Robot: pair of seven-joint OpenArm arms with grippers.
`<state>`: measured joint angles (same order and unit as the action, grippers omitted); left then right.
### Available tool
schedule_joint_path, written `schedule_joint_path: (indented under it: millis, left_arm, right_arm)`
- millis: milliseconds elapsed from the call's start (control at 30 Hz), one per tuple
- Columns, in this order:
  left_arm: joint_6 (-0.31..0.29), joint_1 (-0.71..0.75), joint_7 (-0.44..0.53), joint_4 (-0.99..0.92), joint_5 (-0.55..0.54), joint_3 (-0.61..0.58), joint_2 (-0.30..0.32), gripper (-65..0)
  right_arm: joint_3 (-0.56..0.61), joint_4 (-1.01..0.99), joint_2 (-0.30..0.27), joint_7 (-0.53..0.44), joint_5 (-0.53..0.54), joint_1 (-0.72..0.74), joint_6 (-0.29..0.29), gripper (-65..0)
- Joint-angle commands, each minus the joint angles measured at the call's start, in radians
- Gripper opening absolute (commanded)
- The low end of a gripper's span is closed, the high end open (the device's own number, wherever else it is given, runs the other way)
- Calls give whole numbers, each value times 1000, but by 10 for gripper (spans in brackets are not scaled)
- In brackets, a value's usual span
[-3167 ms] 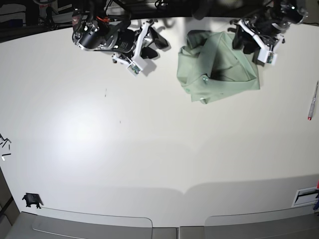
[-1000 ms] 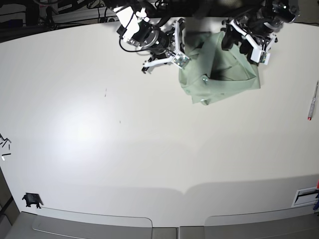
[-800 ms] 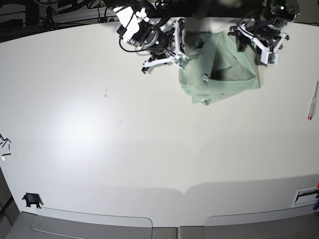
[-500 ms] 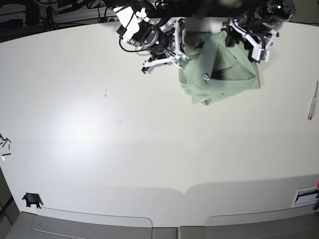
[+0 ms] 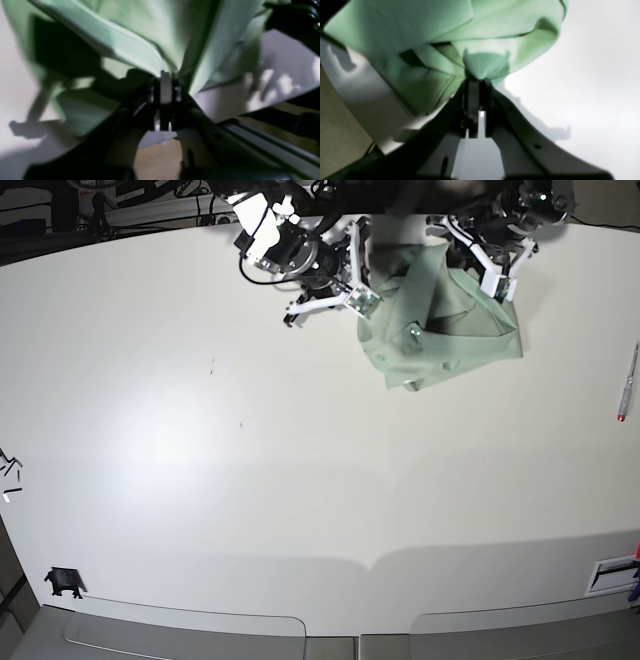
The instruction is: Fold the T-shirt properly
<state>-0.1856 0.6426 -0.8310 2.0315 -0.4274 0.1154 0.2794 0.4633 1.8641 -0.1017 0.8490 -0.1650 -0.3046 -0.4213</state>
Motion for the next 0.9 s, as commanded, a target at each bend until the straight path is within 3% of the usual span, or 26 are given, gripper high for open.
schedule_joint_path:
  millis: [0,333,500,867]
  left_arm:
    - [-2,2,17,27,15,16,7,-650]
    - [-2,3,36,40,16,154,70,-650]
    - [-2,3,37,40,15,159,70,-650]
    - [-2,3,38,40,15,159,71,-650]
  right_arm:
    - [1,37,5,2,6,5,6,-650]
    - [-2,168,-12,74,7,4,3,-650]
    - [-6,168,-13,121,15,-2,3,-650]
    - [-6,168,-12,118,16,-91,3,-650]
